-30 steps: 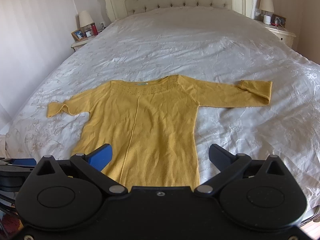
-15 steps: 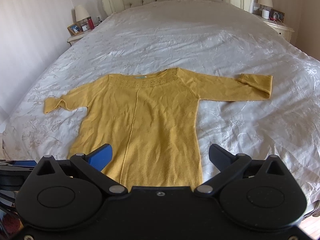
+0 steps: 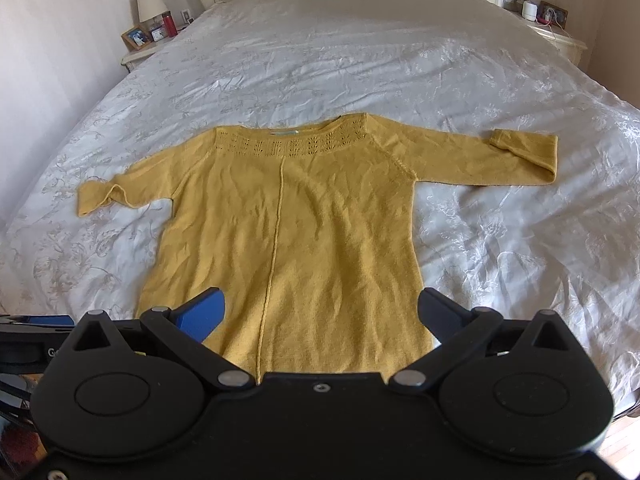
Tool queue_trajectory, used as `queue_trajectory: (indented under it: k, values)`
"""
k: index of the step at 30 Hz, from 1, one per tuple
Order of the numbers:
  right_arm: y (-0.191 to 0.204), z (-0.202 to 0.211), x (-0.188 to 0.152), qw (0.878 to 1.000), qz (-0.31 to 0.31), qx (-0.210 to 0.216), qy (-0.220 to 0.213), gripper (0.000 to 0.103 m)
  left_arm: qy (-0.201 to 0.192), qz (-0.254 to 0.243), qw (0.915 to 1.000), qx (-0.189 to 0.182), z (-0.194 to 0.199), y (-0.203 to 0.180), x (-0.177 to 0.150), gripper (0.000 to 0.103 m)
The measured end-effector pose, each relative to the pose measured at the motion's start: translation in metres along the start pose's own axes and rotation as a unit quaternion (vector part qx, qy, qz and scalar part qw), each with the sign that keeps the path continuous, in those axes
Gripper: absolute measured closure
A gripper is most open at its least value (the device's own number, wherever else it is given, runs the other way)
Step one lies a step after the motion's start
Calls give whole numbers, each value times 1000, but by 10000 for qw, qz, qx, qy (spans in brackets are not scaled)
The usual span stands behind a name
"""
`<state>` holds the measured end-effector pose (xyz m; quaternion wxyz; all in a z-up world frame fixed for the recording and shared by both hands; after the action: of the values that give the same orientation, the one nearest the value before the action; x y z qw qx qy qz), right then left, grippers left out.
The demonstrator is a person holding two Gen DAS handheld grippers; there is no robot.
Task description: Fold small clothes
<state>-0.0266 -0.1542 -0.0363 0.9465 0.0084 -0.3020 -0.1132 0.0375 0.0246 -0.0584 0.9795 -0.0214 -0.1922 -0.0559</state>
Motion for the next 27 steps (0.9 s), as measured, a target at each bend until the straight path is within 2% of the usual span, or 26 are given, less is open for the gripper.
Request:
queue_trajectory:
  k: [8, 12, 15, 17, 22, 25, 27]
  values:
    - [17, -21, 5, 9995, -172, -74, 253, 1, 149, -235, 9995, -145, -19, 13, 18, 16]
    - [18, -29, 12, 9991, -356, -189, 126, 2, -17, -322, 9991, -275, -23, 21, 33, 16]
    - [14, -25, 23, 9980, -490, -367, -186, 2, -503, -321, 9976, -346, -16, 25, 52, 16]
    - [8, -15, 33, 9949, -557, -624, -562, 2, -967, -330, 9936, -492, -6, 24, 65, 16]
    - [-18, 11, 64, 9773, -744, -1226, -1563, 1, -2134, -305, 9720, -938, 24, 13, 101, 15]
    - [-40, 9, 79, 9690, -920, -1450, -1776, 1, -2558, -136, 9584, -1258, 30, 4, 116, 15]
    - [-56, -3, 88, 9691, -975, -1488, -1708, 1, -2697, 29, 9514, -1483, 28, -2, 123, 15]
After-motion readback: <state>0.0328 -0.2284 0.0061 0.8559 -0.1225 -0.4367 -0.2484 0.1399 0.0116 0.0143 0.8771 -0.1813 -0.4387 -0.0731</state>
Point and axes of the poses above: each gripper's, at about its wrist camera, not at the fingertips, and z roughly against the way its jaws point, y to its left, x to its top, the point moved 4 cm from there along -z, roughly the way its jaws point, and after that the axes turned 7 degrees about z, right-handed, at the moved point
